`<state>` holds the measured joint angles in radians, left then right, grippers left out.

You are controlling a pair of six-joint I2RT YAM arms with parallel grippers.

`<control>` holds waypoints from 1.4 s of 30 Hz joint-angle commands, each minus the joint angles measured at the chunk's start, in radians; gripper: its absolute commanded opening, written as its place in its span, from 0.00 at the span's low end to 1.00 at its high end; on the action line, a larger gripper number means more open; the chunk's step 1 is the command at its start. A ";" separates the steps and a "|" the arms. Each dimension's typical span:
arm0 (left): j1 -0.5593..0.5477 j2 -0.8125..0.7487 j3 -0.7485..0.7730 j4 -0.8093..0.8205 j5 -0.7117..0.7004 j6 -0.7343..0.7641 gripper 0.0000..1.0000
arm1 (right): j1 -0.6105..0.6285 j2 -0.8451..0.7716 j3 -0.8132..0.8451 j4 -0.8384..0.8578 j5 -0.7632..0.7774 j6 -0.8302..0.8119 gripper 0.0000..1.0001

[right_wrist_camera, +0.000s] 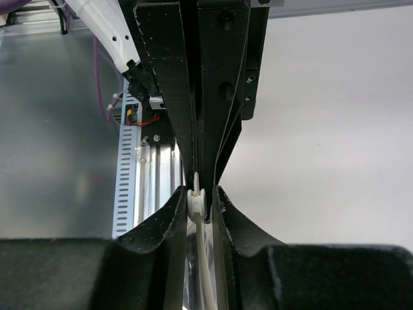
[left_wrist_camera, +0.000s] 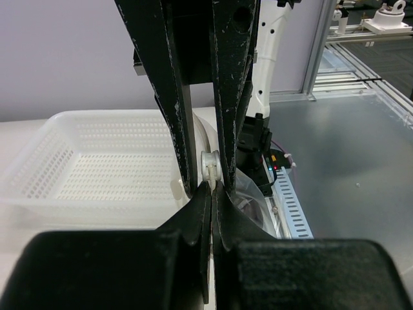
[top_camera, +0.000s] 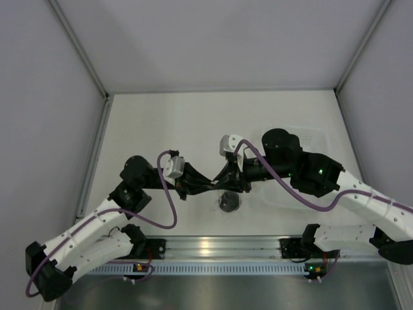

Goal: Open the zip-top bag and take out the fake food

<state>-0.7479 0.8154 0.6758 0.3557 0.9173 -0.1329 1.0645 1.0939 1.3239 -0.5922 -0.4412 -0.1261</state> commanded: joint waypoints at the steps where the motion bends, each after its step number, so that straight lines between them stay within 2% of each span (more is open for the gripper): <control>1: 0.022 -0.035 -0.013 -0.006 -0.003 0.024 0.00 | 0.009 -0.051 0.020 -0.047 0.024 -0.024 0.00; 4: 0.025 -0.038 -0.015 -0.006 -0.005 0.019 0.00 | 0.011 -0.052 0.015 -0.044 0.024 -0.021 0.00; 5: 0.025 -0.033 -0.013 -0.006 0.008 0.015 0.00 | 0.009 -0.048 0.015 -0.037 0.018 -0.012 0.09; 8: 0.025 -0.015 0.002 -0.006 0.035 0.007 0.00 | 0.009 -0.028 0.027 0.003 -0.016 0.017 0.15; 11: 0.025 0.001 0.011 -0.008 0.049 0.007 0.00 | 0.011 -0.009 0.046 0.025 -0.048 0.022 0.14; 18: 0.025 0.011 0.005 -0.006 0.043 0.010 0.00 | 0.011 -0.003 0.044 0.041 -0.047 0.019 0.22; 30: 0.025 0.005 0.008 -0.006 0.028 0.010 0.00 | 0.011 -0.008 0.021 0.031 -0.036 0.010 0.12; 34: 0.025 0.001 0.008 -0.006 0.017 0.006 0.00 | 0.011 -0.019 0.000 0.031 -0.005 0.006 0.12; 38: 0.025 -0.008 0.011 -0.006 -0.007 -0.002 0.00 | 0.011 -0.028 -0.012 0.022 0.034 -0.001 0.00; 42: 0.027 -0.031 0.008 -0.006 -0.028 0.001 0.00 | 0.009 -0.046 -0.025 0.002 0.087 -0.015 0.00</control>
<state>-0.7280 0.8230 0.6693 0.3195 0.9192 -0.1322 1.0641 1.0828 1.3090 -0.5911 -0.4042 -0.1165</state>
